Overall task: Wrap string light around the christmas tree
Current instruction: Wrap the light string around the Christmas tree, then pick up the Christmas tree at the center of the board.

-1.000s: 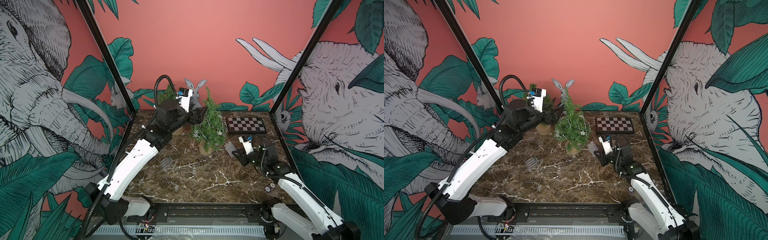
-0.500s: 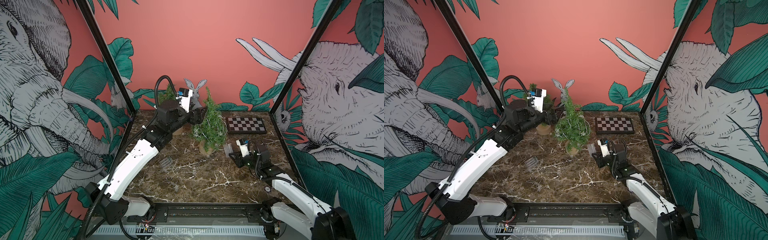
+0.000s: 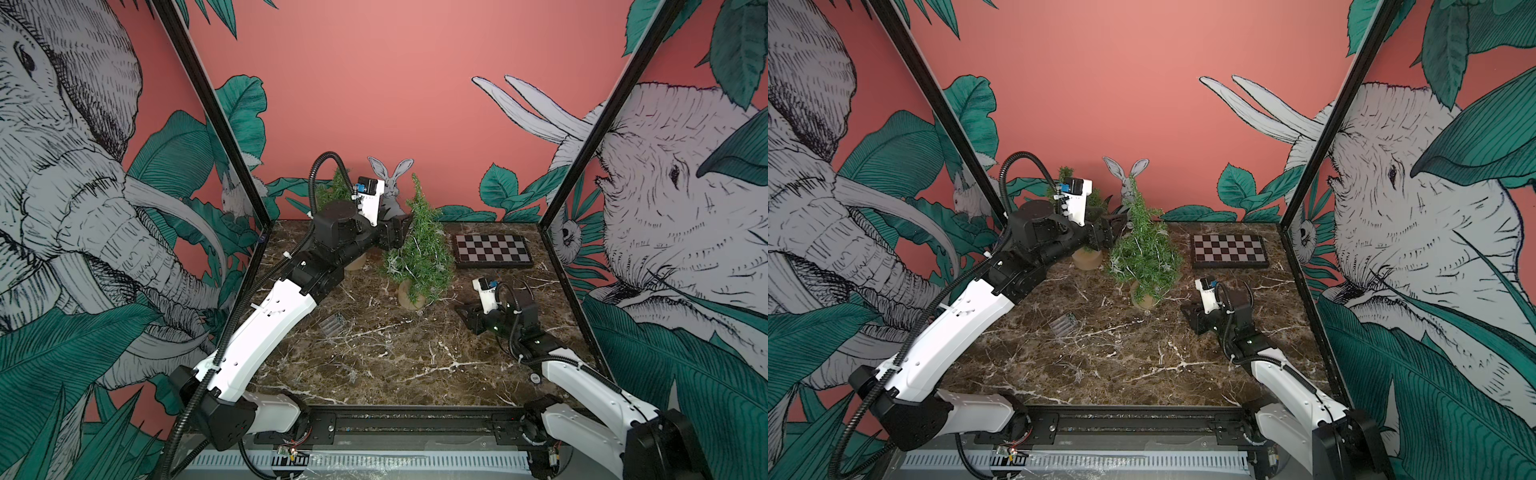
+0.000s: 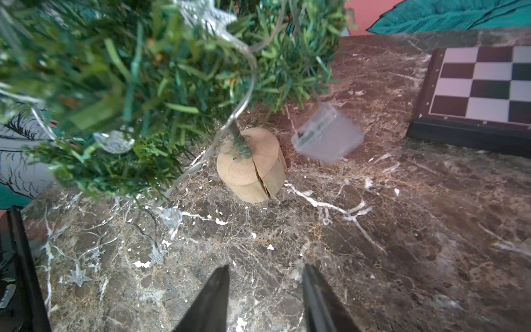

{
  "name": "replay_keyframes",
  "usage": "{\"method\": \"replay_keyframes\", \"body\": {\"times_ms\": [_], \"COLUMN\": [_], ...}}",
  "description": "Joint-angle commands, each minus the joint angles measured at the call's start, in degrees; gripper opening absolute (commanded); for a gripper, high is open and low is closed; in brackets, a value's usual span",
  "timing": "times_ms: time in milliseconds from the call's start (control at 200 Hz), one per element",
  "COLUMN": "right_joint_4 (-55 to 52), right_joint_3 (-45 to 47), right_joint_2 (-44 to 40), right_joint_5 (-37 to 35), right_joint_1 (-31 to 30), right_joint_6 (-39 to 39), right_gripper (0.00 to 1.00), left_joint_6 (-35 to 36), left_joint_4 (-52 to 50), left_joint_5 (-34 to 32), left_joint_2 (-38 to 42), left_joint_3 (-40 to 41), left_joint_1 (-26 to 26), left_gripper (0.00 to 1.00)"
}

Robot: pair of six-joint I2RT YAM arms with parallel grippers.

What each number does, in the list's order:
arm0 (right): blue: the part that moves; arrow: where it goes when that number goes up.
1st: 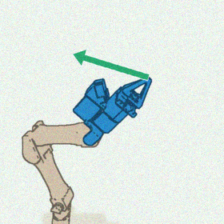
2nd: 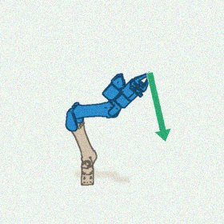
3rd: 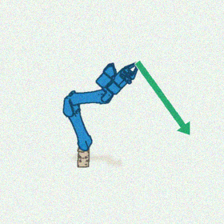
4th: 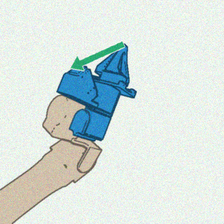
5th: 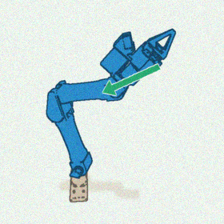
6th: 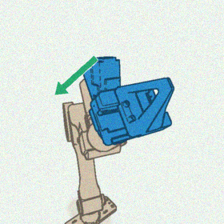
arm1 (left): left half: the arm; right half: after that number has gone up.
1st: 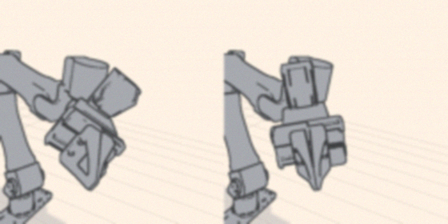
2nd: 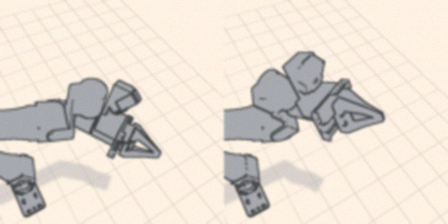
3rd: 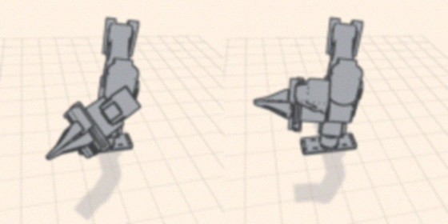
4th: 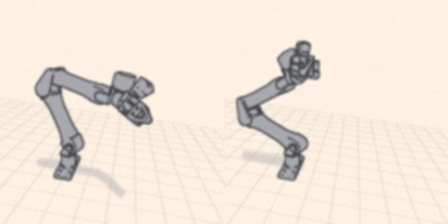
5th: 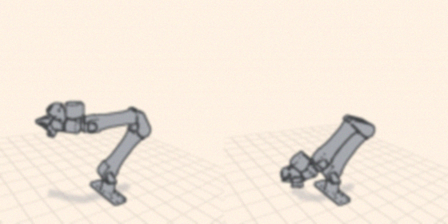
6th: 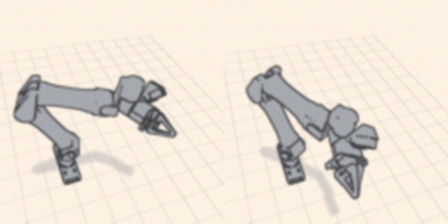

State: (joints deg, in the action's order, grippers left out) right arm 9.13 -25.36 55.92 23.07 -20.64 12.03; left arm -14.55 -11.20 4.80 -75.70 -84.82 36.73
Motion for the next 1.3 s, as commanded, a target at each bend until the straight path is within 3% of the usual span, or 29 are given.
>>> {"method": "replay_keyframes", "body": {"times_ms": [0, 125, 305, 470, 650, 800, 1115, 1295], "right_joint_4": [-3.3, -9.0, -1.5, 6.6, 3.9, -4.2, -6.4, -5.9], "right_joint_3": [-4.9, -12.5, -22.4, -33.6, -46.6, -55.9, -59.4, -59.7], "right_joint_2": [-4.6, -9.4, -10.7, -3.0, 10.1, 18.1, 26.3, 27.5], "right_joint_5": [-2.9, -5.5, 3.3, 3.4, 2.6, -4.7, -19.7, -22.8], "right_joint_1": [-0.3, -0.3, -0.4, -2.3, -7.5, -13.8, -16.1, -16.3], "right_joint_6": [0.0, -0.2, 0.1, 2.3, -0.5, -10.3, -13.2, -13.8], "right_gripper": [0.54, 0.64, 0.77, 0.78, 0.81, 0.89, 0.89, 0.87], "left_joint_6": [3.8, 7.5, 8.2, 6.6, 4.9, 3.9, 3.2, 3.6], "left_joint_4": [-1.5, -4.6, -3.0, -6.0, -9.3, -11.7, -16.6, -16.9], "left_joint_5": [-1.7, -5.2, -6.4, -6.4, -10.2, -13.0, -13.7, -16.0], "left_joint_2": [3.6, 6.2, 12.0, 17.9, 27.4, 33.5, 34.7, 34.7], "left_joint_3": [0.8, 1.4, 7.3, 12.2, 19.5, 24.0, 25.1, 24.7], "left_joint_1": [0.3, 0.3, 0.3, 0.3, 0.3, 0.3, 0.3, 0.3], "left_gripper": [0.82, 0.85, 0.85, 0.85, 0.87, 0.88, 0.91, 0.92]}}
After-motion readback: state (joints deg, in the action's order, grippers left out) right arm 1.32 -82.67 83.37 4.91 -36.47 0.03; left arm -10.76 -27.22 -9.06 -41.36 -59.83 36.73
